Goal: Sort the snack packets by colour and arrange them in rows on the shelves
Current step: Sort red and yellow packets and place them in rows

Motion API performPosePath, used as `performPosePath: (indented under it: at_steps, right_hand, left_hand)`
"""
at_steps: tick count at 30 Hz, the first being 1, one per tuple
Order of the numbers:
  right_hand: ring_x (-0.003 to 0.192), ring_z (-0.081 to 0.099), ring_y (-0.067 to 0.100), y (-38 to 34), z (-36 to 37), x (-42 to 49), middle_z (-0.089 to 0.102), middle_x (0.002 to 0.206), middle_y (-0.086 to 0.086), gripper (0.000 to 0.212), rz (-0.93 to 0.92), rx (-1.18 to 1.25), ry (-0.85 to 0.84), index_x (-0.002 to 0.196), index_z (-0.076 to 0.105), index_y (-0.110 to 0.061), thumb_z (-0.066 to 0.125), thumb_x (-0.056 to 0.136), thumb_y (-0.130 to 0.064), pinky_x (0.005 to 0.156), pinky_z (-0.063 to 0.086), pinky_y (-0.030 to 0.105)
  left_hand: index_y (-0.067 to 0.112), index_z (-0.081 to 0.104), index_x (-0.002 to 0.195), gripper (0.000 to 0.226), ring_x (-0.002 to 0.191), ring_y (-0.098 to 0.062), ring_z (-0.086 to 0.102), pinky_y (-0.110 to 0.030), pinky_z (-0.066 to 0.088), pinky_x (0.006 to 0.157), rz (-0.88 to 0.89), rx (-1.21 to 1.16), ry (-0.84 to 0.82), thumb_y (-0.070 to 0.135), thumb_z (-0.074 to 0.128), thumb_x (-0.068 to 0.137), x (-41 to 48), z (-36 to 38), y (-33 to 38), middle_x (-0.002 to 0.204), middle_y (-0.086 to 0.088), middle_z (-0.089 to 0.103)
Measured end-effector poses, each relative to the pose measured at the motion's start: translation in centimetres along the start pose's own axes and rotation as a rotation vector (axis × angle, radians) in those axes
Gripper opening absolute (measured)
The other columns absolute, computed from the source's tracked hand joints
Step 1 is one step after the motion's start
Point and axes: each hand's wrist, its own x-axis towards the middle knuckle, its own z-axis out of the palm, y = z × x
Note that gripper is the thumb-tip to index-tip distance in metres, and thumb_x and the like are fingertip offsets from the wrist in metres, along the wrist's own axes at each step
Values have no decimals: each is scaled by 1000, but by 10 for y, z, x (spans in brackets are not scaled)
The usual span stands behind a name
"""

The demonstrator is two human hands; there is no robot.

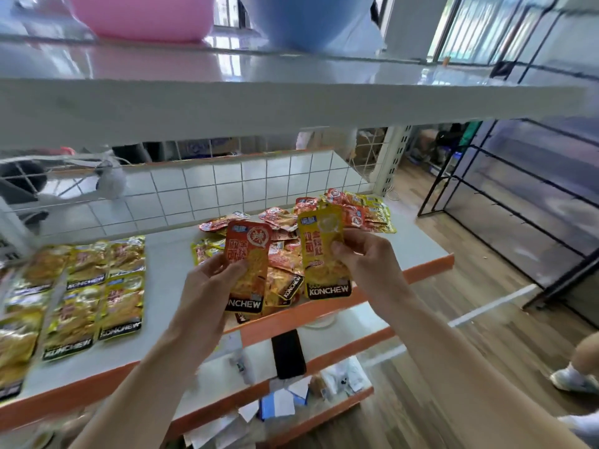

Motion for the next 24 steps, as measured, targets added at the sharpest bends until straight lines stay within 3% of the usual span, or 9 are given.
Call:
performPosePath:
  at_steps: [3, 6, 9, 16, 22, 24]
  right_hand:
    - [92, 73, 21, -13, 21, -33, 77, 95, 0, 15, 73, 136, -7, 97, 74, -18, 63, 94, -9, 90, 57, 44]
    - [92, 74, 23, -25, 43, -70, 77, 95, 3, 15, 100, 196, -28, 99, 73, -13, 61, 95, -6, 84, 59, 37]
    - [92, 73, 25, -32, 63, -108, 77, 95, 5, 14, 121, 205, -31, 96, 74, -14, 62, 95, -6, 83, 60, 36]
    - [92, 74, 23, -34, 106, -183, 77, 96, 3, 13, 169, 225, -63, 96, 76, -18, 66, 92, -9, 90, 57, 45]
    - [82, 75, 21, -42, 147, -215, 78, 89, 3, 15, 184, 303, -120, 88, 75, -18, 65, 92, -7, 72, 58, 34]
    - [82, 75, 22, -43, 159, -218, 77, 89, 5, 19, 195, 320, -147, 83, 76, -19, 64, 92, -7, 71, 59, 34]
  left_hand:
    - [10, 68, 113, 20, 77, -23, 74, -35, 55, 69, 41, 33, -35, 7, 60, 95, -23, -29, 2, 94, -9, 77]
    - [14, 71, 106, 17, 74, -22, 74, -37, 55, 74, 61, 69, -18, 8, 63, 93, -47, -61, 1, 87, -5, 78]
    - [18, 73, 97, 12, 84, -30, 73, -48, 56, 86, 52, 87, -14, 9, 66, 92, -72, -91, -3, 91, -7, 77]
    - [21, 79, 85, 15, 94, -34, 72, -57, 50, 100, 61, 78, 8, 9, 71, 88, -126, -148, -8, 97, -7, 77]
    - [32, 80, 79, 15, 98, -32, 72, -57, 48, 102, 71, 91, 45, 19, 75, 84, -158, -193, -5, 95, -4, 78]
    - [30, 79, 79, 12, 98, -35, 72, -48, 52, 89, 72, 89, 69, 20, 75, 84, -162, -205, -4, 94, -6, 78]
